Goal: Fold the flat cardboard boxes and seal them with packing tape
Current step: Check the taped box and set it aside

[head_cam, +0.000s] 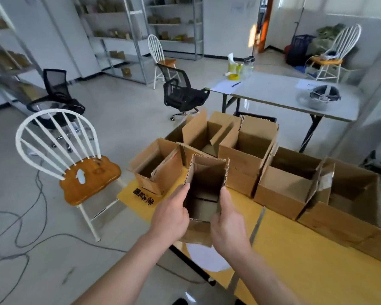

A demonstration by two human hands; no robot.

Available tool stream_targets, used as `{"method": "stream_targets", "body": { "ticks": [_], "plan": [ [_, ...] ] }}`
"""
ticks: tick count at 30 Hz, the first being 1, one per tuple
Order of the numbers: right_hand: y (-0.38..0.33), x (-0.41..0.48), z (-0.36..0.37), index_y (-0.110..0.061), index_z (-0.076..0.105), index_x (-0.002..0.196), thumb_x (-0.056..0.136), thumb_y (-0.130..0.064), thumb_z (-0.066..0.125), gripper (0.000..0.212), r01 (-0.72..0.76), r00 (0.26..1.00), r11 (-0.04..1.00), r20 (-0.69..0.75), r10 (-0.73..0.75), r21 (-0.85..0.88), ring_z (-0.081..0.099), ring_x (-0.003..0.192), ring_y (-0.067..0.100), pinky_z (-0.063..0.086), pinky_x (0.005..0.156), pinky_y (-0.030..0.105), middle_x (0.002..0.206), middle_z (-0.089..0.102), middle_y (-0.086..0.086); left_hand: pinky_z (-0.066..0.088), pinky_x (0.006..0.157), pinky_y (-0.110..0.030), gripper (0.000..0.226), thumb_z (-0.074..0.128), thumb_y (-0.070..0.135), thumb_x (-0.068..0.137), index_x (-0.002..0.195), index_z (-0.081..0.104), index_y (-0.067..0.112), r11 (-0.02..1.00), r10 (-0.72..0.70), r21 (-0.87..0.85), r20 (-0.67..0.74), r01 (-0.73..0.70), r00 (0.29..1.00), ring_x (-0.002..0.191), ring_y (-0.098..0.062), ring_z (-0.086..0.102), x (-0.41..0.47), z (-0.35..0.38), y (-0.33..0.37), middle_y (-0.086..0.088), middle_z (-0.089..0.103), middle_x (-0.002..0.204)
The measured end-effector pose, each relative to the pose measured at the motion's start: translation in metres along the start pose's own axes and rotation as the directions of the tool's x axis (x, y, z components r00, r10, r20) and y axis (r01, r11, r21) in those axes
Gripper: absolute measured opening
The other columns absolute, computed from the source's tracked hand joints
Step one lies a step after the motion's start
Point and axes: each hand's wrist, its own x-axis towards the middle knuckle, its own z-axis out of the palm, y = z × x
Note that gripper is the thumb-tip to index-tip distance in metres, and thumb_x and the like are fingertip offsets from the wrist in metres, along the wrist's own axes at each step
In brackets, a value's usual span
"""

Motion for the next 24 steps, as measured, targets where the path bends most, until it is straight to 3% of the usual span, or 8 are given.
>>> {"method": "stream_targets", "body": {
  "ticks": [6, 12, 14, 17, 20, 24],
  "plan": [
    [-0.018, 0.049, 0.045, -0.023, 0.018, 0.157, 0.096, -0.011, 0.042, 0.067, -0.099, 0.993, 0.993, -0.063, 0.095, -0.066, 0.048, 0.134, 0.027, 0.047, 0.101, 0.035, 0.156, 0.041, 0.007, 0.042, 0.110, -0.039, 0.067, 0.045, 0.006, 0.094, 0.155, 0.029, 0.031, 0.999, 0.044, -0.011, 0.100, -0.043, 0.994, 0.133, -0.026, 0.049, 0.069, -0.006, -0.054, 0.005, 0.042, 0.154],
    [-0.040, 0.076, 0.074, -0.023, 0.018, 0.158, 0.097, -0.009, 0.042, 0.068, -0.183, 0.978, 0.980, -0.113, 0.174, -0.078, 0.043, 0.138, 0.025, 0.039, 0.103, 0.029, 0.165, 0.023, 0.000, 0.039, 0.112, -0.033, 0.068, 0.046, 0.005, 0.095, 0.156, 0.028, 0.029, 0.995, 0.102, -0.021, 0.180, -0.100, 0.978, 0.137, -0.023, 0.045, 0.110, -0.018, -0.085, 0.007, 0.037, 0.157],
    [-0.040, 0.081, 0.083, -0.022, 0.022, 0.157, 0.096, -0.010, 0.043, 0.066, -0.190, 0.976, 0.979, -0.125, 0.180, -0.075, 0.049, 0.130, 0.026, 0.043, 0.098, 0.031, 0.164, 0.027, 0.000, 0.039, 0.113, -0.033, 0.068, 0.046, 0.006, 0.095, 0.156, 0.028, 0.029, 0.993, 0.116, -0.026, 0.199, -0.113, 0.973, 0.138, -0.022, 0.045, 0.118, -0.019, -0.094, 0.007, 0.037, 0.157],
    [-0.040, 0.086, 0.096, -0.022, 0.027, 0.155, 0.094, -0.010, 0.046, 0.064, -0.195, 0.976, 0.977, -0.119, 0.185, -0.085, 0.051, 0.124, 0.022, 0.044, 0.090, 0.024, 0.160, 0.034, -0.003, 0.038, 0.113, -0.033, 0.067, 0.045, 0.006, 0.096, 0.156, 0.026, 0.028, 0.994, 0.110, -0.025, 0.246, -0.107, 0.963, 0.140, -0.023, 0.042, 0.124, -0.022, -0.104, 0.011, 0.029, 0.161],
    [-0.043, 0.087, 0.104, -0.023, 0.021, 0.158, 0.095, -0.009, 0.047, 0.070, -0.216, 0.973, 0.972, -0.099, 0.207, -0.095, 0.041, 0.137, 0.021, 0.039, 0.100, 0.025, 0.166, 0.020, -0.006, 0.041, 0.109, -0.034, 0.068, 0.044, 0.004, 0.095, 0.157, 0.024, 0.026, 0.995, 0.104, -0.019, 0.273, -0.103, 0.956, 0.136, -0.025, 0.045, 0.127, -0.025, -0.108, 0.012, 0.024, 0.162],
    [-0.049, 0.091, 0.111, -0.023, 0.018, 0.159, 0.095, -0.010, 0.047, 0.071, -0.223, 0.971, 0.971, -0.114, 0.212, -0.089, 0.035, 0.143, 0.019, 0.035, 0.105, 0.022, 0.167, 0.016, -0.004, 0.045, 0.108, -0.037, 0.068, 0.043, 0.007, 0.097, 0.158, 0.019, 0.024, 0.993, 0.086, 0.048, 0.287, -0.104, 0.954, 0.137, -0.027, 0.045, 0.131, -0.028, -0.109, 0.007, 0.017, 0.165]
  ]
}}
